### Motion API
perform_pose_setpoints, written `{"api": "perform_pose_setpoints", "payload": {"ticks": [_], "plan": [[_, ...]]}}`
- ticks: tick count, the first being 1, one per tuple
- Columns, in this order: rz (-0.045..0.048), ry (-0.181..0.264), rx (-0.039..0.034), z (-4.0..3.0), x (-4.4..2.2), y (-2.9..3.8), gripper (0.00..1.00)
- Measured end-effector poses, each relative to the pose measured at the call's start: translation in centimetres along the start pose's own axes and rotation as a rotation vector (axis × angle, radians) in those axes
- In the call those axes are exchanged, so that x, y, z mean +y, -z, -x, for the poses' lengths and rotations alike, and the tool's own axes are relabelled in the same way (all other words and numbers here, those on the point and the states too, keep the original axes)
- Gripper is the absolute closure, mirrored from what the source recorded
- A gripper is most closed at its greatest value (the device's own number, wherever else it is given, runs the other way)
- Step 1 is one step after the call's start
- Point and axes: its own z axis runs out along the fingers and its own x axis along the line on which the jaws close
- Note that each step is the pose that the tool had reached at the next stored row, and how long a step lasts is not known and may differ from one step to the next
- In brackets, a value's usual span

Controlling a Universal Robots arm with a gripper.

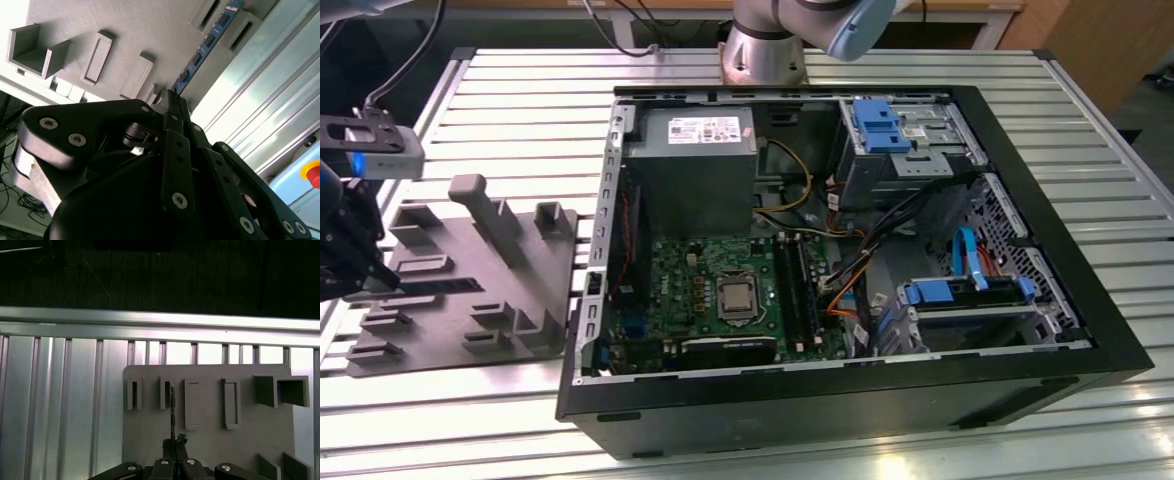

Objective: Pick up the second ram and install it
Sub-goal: 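Pick up the second ram and move it above second insertion slot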

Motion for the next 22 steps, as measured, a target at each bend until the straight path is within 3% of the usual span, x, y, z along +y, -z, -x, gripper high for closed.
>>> {"api": "perform_pose_setpoints", "payload": {"ticks": [22], "plan": [[0.0012, 0.000, -0.0008, 0.01, -0.10, 0.61, 0.88]]}}
